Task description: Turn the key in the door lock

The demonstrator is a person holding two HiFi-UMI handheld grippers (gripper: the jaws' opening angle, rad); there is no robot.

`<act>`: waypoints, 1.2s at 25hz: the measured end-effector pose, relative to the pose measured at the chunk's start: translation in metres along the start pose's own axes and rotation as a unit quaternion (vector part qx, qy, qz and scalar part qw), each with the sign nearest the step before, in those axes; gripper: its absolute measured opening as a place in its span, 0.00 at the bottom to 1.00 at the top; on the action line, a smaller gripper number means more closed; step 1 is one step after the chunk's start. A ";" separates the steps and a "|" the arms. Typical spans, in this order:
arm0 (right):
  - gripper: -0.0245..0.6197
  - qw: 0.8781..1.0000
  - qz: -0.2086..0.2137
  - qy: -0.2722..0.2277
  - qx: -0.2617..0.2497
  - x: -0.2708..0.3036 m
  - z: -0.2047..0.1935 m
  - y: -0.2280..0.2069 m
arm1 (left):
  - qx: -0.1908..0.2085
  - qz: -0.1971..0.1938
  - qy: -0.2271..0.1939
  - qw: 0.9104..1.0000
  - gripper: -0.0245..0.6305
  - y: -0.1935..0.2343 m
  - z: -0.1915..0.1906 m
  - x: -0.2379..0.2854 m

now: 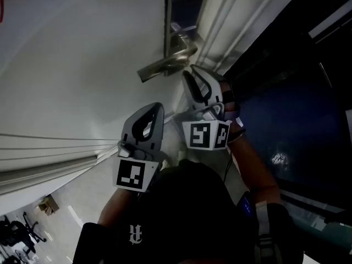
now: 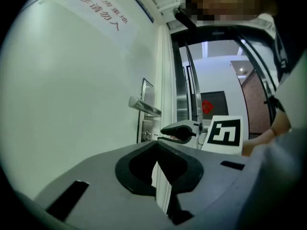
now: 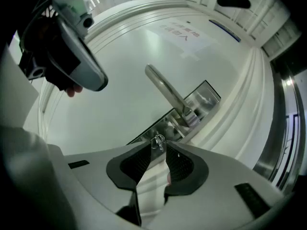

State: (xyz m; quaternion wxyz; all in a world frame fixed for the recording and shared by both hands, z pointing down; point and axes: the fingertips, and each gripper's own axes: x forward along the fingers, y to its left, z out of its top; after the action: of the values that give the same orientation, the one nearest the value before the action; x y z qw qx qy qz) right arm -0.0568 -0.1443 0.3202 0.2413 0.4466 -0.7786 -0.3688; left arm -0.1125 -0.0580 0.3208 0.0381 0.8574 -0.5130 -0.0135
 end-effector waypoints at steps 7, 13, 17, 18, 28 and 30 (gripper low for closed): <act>0.15 0.997 -0.013 -0.007 -0.071 0.020 -0.008 -0.001 | 0.010 0.021 -0.008 1.000 0.05 -0.007 0.008 0.015; 0.11 0.999 -0.015 -0.003 -0.039 0.031 -0.007 -0.004 | 0.016 0.039 -0.009 0.999 0.05 -0.003 0.010 0.016; 0.07 0.983 0.041 -0.007 0.182 0.031 -0.008 -0.007 | 0.016 0.049 -0.007 0.999 0.05 0.000 0.010 0.011; 0.07 0.966 0.056 -0.009 0.252 0.031 -0.009 -0.009 | 0.015 0.051 -0.007 0.999 0.05 0.001 0.009 0.010; 0.07 0.690 0.146 -0.038 0.708 0.033 -0.026 -0.013 | 0.022 0.047 -0.004 0.999 0.05 -0.001 0.008 0.015; 0.07 0.629 0.159 -0.042 0.759 0.033 -0.027 -0.014 | 0.024 0.044 -0.004 0.999 0.05 -0.004 0.008 0.017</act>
State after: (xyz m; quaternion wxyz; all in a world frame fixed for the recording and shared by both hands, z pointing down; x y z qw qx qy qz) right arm -0.0466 -0.1878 0.3277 -0.1617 0.3250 -0.8514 0.3786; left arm -0.1019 -0.0713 0.3130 0.0156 0.8347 -0.5505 -0.0029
